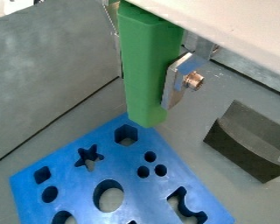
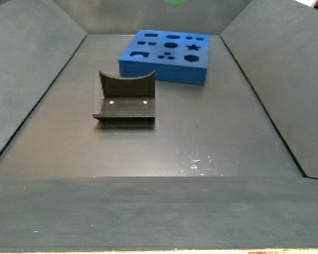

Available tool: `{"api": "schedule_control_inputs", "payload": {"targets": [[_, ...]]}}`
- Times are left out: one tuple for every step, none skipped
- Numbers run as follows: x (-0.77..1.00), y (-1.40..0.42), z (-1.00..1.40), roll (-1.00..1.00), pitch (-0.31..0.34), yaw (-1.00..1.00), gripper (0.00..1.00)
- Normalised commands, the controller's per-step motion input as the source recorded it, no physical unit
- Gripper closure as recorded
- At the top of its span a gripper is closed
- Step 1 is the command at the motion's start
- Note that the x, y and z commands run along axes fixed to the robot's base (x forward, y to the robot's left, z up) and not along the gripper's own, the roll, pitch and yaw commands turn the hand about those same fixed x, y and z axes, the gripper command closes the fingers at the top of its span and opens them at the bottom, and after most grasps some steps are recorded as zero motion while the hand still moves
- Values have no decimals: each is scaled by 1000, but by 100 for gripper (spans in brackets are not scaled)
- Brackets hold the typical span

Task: Pick up the hexagon object. Move up. Move to above the board. Insert the hexagon object.
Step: Insert the hexagon object.

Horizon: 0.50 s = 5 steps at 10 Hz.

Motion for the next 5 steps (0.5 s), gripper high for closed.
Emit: {"api": "schedule_control_inputs", "payload": {"targets": [[237,94,-1000,0,0,171,100],[260,103,-1000,0,0,120,100],[400,106,-1000,0,0,23,100],[480,63,-1000,0,0,20,100],[477,0,-1000,9,154,140,100]]}}
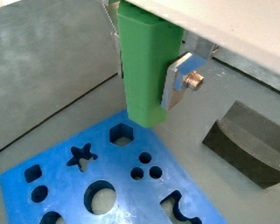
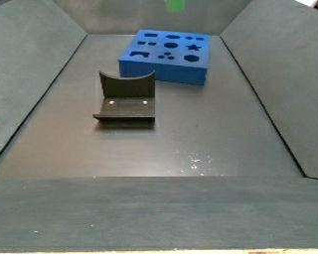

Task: Pick up the hexagon object. Move up. Move to above the board. Insert the hexagon object.
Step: Insert the hexagon object.

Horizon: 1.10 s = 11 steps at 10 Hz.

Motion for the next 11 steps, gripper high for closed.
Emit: {"api": "schedule_control_inputs", "payload": {"targets": [[0,0,-186,0,-11,43,100],[9,49,-709,100,17,966,100],[0,31,-820,0,0,1000,100],[20,31,-863,-14,0,974,100],[300,-57,-1000,6,51,597,100],[551,-206,-1000,114,0,-489,100],[549,-203,-1000,120,0,-497,100],[440,-243,-1000,94,-3,-329,100],[397,-89,-1000,0,0,234,100],[294,0,-1000,-226,0,683,100],[257,63,-957,-323,0,783,100]]}}
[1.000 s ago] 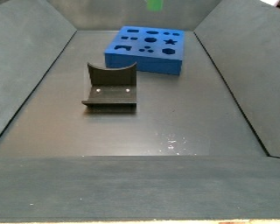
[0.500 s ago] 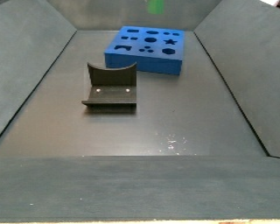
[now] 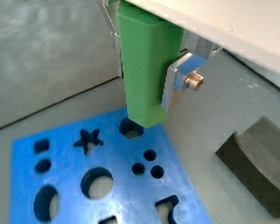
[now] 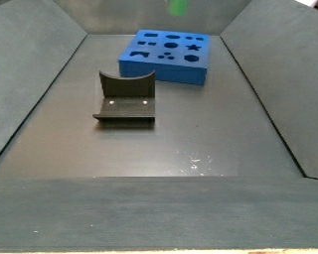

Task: Pick up the hexagon object. Move up. Move to above the board. Insert the hexagon object.
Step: Insert the hexagon object.

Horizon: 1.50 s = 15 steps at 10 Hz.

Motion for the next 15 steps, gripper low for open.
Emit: {"api": "schedule_control_inputs", "payload": {"targets": [[0,0,-46,-146,0,109,100],[-17,0,-257,151,0,0,100],[106,111,-817,266,31,-871,100],[0,106,-763,214,143,-900,100],[0,114,-760,226,146,-894,100],[0,114,-757,231,140,-874,100],[0,109,-751,274,117,-809,100],[-114,0,-837,271,43,-409,100],[0,0,-614,0,0,6,100],[0,0,-294,0,-17,0,100],[-160,-134,-1000,203,0,303,100],[-131,-97,-1000,200,0,377,100],[-171,-223,-1000,117,0,497,100],[-54,-249,-1000,43,0,614,100],[0,-243,-1000,60,0,737,100]]}}
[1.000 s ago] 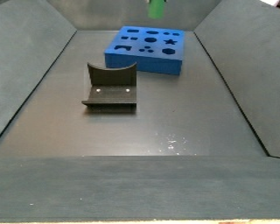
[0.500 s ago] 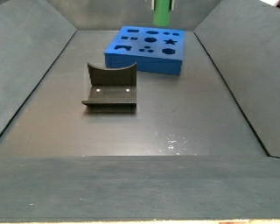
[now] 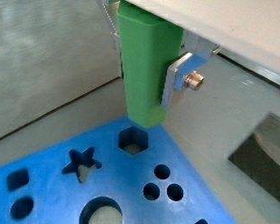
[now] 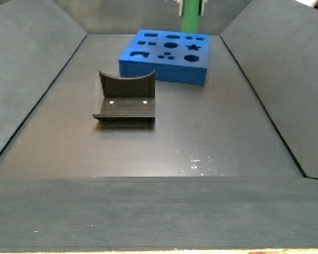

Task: Pick up the hexagon object. Move up. Move to above the board. Insert the hexagon object.
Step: Insert the hexagon object.

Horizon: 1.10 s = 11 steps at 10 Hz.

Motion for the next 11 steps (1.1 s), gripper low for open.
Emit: {"api": "schedule_control_inputs", "payload": {"targets": [[134,-120,-1000,0,0,663,100],[97,0,-246,91,54,417,100],[-11,0,-280,100,-103,0,100],[357,6,-1000,283,0,-474,100],[286,154,-943,149,143,-806,100],[351,86,-1000,166,111,-794,100],[423,0,-1000,134,37,-769,100],[449,9,-1000,0,9,0,100],[0,20,0,0,20,0,100],[46,243,-731,-429,0,-123,100],[266,209,-743,-409,-117,-63,100]]}}
